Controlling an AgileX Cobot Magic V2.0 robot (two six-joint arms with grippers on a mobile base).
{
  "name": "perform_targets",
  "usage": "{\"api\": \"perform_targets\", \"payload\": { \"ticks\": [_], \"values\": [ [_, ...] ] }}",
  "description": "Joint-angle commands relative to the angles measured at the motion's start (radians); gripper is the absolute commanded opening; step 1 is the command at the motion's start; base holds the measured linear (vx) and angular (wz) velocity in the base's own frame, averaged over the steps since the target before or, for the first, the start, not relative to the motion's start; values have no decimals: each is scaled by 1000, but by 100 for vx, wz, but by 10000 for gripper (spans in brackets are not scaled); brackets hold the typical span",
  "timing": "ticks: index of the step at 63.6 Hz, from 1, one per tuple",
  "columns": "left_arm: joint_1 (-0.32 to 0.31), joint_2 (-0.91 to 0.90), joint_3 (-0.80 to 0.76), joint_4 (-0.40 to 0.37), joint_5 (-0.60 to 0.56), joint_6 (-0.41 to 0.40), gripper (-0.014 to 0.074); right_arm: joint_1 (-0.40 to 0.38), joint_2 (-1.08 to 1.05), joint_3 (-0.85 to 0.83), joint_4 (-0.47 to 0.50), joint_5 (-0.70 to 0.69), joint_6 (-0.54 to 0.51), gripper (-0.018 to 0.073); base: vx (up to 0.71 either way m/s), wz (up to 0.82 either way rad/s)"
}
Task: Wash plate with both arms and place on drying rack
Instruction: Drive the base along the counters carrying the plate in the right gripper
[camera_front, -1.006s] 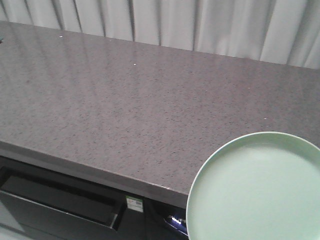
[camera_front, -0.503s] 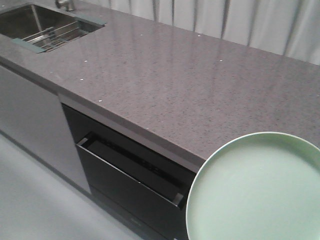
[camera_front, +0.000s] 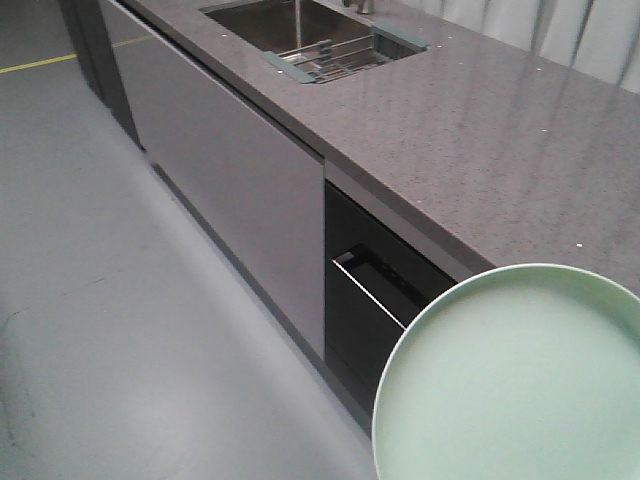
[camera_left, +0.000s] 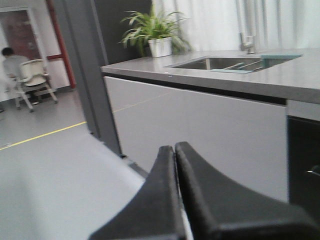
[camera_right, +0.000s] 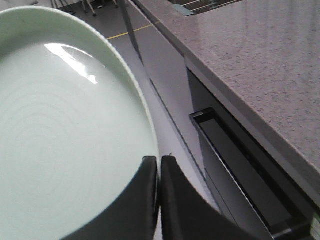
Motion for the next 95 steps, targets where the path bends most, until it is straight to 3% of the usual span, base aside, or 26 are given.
{"api": "perform_targets", "payload": {
  "ticks": [1, 68, 85, 95],
  "values": [
    [-2, -4, -21, -3, -71, -7, -6, -3, 13, -26, 6, -85, 0, -4, 0, 55],
    [-4, -4, -21, -3, -71, -7, -6, -3, 13, -26, 6, -86, 0, -4, 7, 55],
    [-73, -4, -21, -3, -71, -7, -6, -3, 13, -26, 6, -86, 0, -4, 12, 37],
    [-82, -4, -21, -3, -71, -7, -6, -3, 13, -26, 6, -86, 0, -4, 12, 29]
  ]
}}
